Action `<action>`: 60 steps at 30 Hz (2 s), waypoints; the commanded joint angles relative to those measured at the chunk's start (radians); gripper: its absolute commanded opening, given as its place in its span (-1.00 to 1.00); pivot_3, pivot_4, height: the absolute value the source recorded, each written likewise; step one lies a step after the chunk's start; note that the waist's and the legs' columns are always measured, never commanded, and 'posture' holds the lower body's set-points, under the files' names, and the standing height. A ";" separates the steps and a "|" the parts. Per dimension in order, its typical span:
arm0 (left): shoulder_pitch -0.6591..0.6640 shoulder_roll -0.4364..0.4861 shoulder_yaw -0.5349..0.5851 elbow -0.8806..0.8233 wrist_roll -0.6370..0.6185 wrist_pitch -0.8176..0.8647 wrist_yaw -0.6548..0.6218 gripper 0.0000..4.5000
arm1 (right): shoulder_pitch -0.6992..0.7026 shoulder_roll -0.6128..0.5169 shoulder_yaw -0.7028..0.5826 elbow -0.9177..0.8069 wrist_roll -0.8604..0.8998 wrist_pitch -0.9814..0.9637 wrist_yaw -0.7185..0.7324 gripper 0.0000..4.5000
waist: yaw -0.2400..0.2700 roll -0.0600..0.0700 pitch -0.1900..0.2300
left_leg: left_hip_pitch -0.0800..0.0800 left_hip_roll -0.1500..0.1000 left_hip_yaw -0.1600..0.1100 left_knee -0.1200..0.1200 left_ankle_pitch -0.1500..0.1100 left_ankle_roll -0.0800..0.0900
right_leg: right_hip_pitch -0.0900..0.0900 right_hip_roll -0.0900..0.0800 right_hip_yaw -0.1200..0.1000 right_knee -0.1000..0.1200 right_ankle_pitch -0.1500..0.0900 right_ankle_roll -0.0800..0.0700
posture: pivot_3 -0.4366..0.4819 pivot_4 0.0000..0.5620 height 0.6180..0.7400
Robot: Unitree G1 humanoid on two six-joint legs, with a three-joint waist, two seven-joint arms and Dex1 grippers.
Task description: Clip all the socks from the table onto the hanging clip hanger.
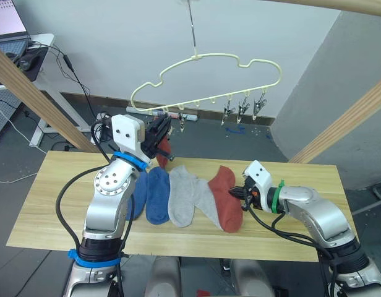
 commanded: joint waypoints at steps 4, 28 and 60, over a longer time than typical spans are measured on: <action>0.007 0.001 -0.007 -0.008 -0.002 -0.002 -0.004 -1.00 | 0.002 -0.007 -0.032 0.135 -0.048 -0.073 -0.056 -0.99 | 0.001 0.000 0.000 | 0.000 0.000 0.000 0.000 0.000 0.000 | 0.000 0.000 0.000 0.000 0.000 0.000 | 0.17 0.13 1.00; 0.001 0.004 -0.015 0.003 0.013 -0.015 0.000 -1.00 | -0.008 0.274 -0.046 0.151 -0.166 -0.064 -0.399 0.97 | 0.000 0.000 0.000 | 0.000 0.000 0.001 0.000 0.000 0.000 | 0.000 0.000 0.001 0.000 0.000 0.000 | 0.17 0.13 1.00; -0.020 -0.029 0.050 0.005 -0.139 0.142 -0.008 -1.00 | 0.010 0.095 0.038 -0.083 -0.061 -0.098 -0.061 -0.99 | 0.000 0.000 -0.001 | 0.000 0.000 0.001 -0.001 0.000 0.000 | 0.000 0.000 0.001 -0.001 0.000 0.000 | 0.19 0.04 1.00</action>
